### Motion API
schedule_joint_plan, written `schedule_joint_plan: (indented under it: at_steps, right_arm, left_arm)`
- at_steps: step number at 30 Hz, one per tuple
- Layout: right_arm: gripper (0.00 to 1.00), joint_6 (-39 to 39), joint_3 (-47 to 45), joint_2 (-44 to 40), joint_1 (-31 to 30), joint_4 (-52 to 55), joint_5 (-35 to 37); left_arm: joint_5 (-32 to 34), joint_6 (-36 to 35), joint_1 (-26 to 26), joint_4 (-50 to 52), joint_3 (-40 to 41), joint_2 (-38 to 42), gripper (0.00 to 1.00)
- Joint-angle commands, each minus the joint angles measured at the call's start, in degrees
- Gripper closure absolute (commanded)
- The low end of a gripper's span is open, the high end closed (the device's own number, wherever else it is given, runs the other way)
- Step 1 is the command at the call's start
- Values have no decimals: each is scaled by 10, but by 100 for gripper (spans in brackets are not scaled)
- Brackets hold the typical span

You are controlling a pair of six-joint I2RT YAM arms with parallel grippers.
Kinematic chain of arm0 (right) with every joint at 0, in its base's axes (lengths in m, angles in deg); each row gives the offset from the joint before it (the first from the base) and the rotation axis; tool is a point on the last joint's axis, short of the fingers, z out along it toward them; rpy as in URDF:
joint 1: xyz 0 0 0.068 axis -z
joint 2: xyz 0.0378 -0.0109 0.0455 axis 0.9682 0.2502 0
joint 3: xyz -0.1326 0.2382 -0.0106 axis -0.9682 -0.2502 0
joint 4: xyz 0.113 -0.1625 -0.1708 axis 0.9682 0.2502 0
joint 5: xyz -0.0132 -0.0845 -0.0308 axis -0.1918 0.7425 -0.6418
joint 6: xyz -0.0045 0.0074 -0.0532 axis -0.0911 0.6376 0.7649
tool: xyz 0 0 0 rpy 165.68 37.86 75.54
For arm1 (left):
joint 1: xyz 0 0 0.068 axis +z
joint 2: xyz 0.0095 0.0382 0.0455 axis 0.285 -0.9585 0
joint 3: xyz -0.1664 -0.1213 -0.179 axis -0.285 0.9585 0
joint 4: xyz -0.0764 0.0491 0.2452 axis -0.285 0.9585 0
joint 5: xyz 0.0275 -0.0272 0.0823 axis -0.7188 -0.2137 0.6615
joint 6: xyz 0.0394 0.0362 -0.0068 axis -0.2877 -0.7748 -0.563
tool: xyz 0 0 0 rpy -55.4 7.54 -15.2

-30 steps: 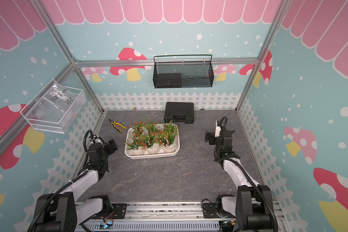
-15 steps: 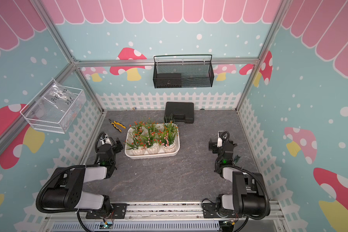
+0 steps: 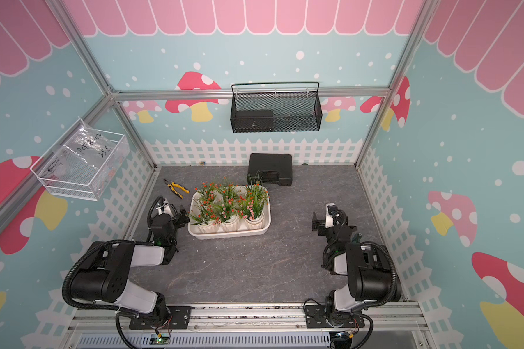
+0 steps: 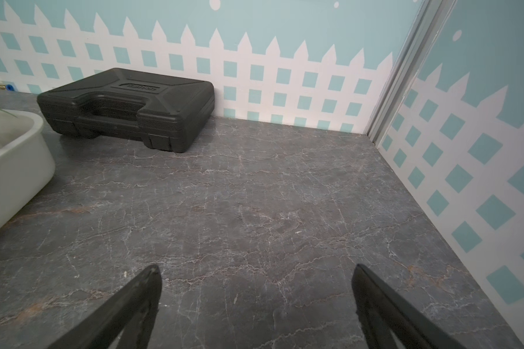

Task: Put the potted gypsophila into the storage box
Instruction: Reset both arms

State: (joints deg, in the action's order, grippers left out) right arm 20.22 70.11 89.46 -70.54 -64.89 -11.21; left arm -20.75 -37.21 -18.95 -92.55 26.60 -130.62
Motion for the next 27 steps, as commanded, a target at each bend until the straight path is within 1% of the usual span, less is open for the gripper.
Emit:
schedule_joint_plan:
  at_steps: [1, 3, 4, 5, 6, 8, 10, 27]
  right_arm:
    - [0, 20, 3, -1, -3, -30, -19]
    - [0, 19, 1, 6, -10, -46, -6]
    - [0, 21, 2, -1, -10, -33, 1]
    - [0, 18, -1, 0, -10, -43, 4]
    - [0, 16, -2, 5, -10, -55, 4]
    - [0, 18, 3, 2, -10, -40, 2]
    - [0, 18, 1, 3, -10, -42, 3]
    - [0, 18, 1, 4, -10, -44, 2]
  left_arm:
    - [-2, -7, -2, 17, -18, 4, 2]
    - [10, -21, -8, -15, -15, -10, 2]
    - [12, -16, -11, 8, -20, -3, 1]
    - [11, -16, -11, 10, -20, -1, 2]
    - [14, -21, -11, -9, -15, -7, 1]
    - [12, -18, -11, -1, -15, -1, 1]
    - [14, -23, -12, -19, -9, -4, 1]
    - [12, -28, -17, -15, -12, -5, 1]
